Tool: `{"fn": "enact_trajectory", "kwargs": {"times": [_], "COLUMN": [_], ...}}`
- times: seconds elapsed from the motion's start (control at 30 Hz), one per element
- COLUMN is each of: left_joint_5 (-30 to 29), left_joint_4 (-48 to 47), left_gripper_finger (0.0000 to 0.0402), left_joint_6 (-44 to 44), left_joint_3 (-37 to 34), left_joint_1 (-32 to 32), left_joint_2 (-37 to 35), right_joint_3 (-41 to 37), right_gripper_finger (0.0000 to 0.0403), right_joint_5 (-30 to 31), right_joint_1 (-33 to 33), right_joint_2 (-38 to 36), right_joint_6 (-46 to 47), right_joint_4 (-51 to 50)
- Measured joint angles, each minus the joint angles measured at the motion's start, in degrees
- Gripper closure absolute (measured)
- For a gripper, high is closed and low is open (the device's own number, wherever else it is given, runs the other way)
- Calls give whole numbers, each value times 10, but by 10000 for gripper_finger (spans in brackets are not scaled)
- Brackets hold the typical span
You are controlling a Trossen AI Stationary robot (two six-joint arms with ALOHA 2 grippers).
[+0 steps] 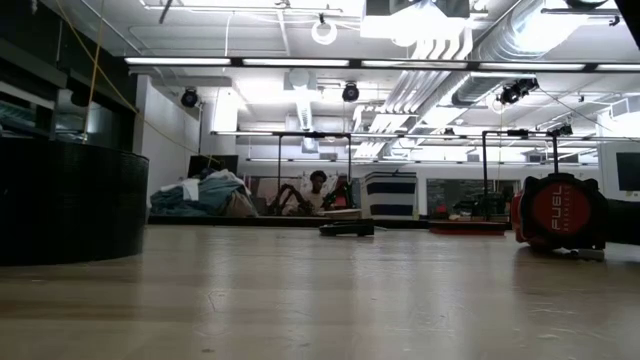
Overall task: Coil cords
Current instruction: Coil the white wire
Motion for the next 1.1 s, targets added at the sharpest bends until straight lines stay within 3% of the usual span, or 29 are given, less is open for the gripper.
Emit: {"fn": "enact_trajectory", "kwargs": {"times": [0.2, 0.47, 0.83, 1.1], "left_joint_5": [-21, 62, 47, 115], "left_joint_4": [7, 9, 10, 12], "left_gripper_finger": [401, 401, 401, 401], "left_joint_6": [-15, -148, -151, -226], "left_joint_3": [0, 0, 0, 1], "left_joint_1": [0, 0, 0, -7], "left_joint_2": [-2, 5, 8, 34], "right_joint_3": [0, 0, 0, 0], "right_gripper_finger": [403, 403, 403, 403], "right_joint_5": [-1, 13, -3, -4], "right_joint_1": [16, 10, 20, 14], "right_joint_2": [0, 0, 0, -1], "right_joint_6": [-21, -32, -32, -36], "right_joint_4": [-1, 26, 58, 91]}}
